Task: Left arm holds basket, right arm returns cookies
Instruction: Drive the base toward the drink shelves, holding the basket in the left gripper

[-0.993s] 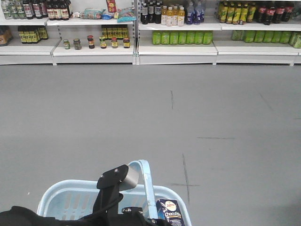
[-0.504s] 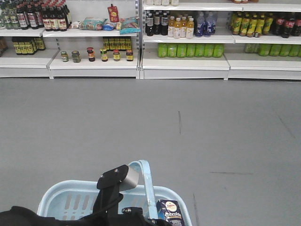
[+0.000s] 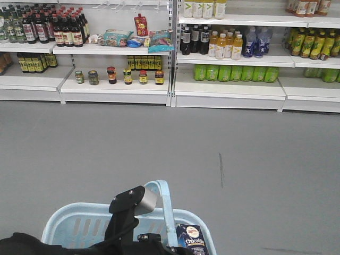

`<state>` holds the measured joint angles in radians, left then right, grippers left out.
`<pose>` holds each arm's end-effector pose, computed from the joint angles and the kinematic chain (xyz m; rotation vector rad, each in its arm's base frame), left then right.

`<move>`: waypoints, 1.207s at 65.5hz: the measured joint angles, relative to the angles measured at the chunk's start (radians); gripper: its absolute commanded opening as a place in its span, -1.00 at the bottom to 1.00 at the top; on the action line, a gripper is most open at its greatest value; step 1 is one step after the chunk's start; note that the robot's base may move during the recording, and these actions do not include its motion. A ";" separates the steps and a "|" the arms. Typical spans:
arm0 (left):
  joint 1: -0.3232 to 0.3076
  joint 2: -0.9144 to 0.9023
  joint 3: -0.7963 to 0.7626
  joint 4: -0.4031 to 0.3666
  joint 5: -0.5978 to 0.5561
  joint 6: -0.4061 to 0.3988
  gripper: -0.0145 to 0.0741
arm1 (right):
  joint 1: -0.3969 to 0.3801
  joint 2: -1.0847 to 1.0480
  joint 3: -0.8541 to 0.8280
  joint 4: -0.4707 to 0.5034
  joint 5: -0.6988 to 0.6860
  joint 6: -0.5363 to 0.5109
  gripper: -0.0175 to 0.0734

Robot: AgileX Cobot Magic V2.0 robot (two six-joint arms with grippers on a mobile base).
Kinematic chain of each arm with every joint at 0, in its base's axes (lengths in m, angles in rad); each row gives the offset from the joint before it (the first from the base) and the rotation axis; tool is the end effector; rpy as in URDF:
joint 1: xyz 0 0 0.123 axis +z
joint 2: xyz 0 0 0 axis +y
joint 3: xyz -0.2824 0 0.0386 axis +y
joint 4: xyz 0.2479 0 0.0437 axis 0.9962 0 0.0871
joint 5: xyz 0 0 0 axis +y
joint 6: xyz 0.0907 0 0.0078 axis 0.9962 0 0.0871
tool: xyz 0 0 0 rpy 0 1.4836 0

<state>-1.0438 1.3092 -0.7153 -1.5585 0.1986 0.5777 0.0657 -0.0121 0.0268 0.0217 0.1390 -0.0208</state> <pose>0.1212 -0.2442 0.2598 0.2167 2.4003 -1.3247 0.0564 0.0040 0.1921 -0.0555 1.6366 0.0533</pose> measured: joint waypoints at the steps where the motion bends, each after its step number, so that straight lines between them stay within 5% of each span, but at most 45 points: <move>1: 0.000 0.000 0.000 0.000 0.000 0.000 -0.69 | 0.000 0.000 0.000 0.000 0.000 0.000 -0.64; 79: 0.000 0.000 0.000 -0.001 -0.015 0.000 -0.69 | 0.000 0.000 0.000 0.000 0.000 0.000 -0.64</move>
<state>-1.0438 1.3092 -0.7153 -1.5597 0.1833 0.5779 0.0657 -0.0121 0.0268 0.0217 0.1390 -0.0208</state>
